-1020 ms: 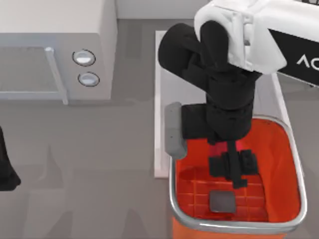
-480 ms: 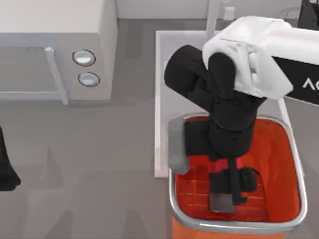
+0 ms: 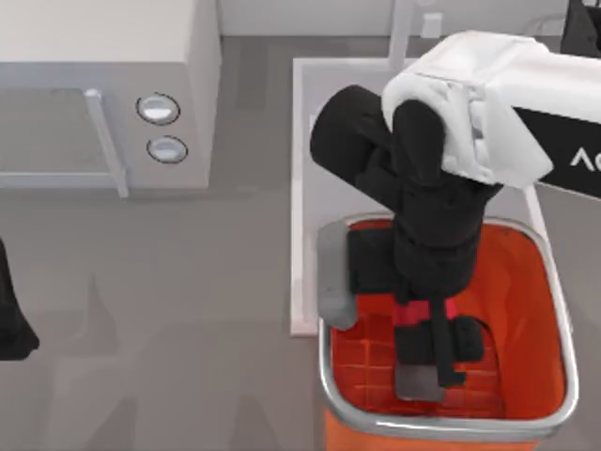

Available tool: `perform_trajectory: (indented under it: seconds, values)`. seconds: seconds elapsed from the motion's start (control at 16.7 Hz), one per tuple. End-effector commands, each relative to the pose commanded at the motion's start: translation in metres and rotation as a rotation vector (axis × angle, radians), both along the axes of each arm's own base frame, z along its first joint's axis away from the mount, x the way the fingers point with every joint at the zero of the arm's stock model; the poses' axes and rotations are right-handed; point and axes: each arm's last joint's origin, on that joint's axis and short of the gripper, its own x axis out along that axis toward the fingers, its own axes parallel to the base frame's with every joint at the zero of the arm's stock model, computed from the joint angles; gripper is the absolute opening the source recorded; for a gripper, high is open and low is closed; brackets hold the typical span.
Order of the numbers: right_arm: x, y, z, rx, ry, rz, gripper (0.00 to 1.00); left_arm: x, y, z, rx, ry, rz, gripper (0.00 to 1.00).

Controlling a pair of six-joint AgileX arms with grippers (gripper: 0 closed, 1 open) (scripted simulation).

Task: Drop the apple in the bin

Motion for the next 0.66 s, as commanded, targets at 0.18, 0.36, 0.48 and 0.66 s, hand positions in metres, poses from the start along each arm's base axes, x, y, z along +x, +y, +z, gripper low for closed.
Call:
perform_trajectory:
  seconds: [0.18,0.36,0.48,0.66]
  values:
    - [0.0000,0.0000,0.0000,0.000,0.000,0.000,0.83,0.0000,0.0000,0.0000,0.000,0.000,0.000,1.00]
    - [0.0000,0.0000,0.0000,0.000,0.000,0.000,1.00,0.0000,0.0000,0.0000,0.000,0.000,0.000,1.00]
    - [0.0000,0.0000,0.0000,0.000,0.000,0.000,1.00,0.0000,0.0000,0.0000,0.000,0.000,0.000,1.00]
    - [0.0000,0.0000,0.0000,0.000,0.000,0.000,1.00,0.0000,0.0000,0.0000,0.000,0.000,0.000,1.00]
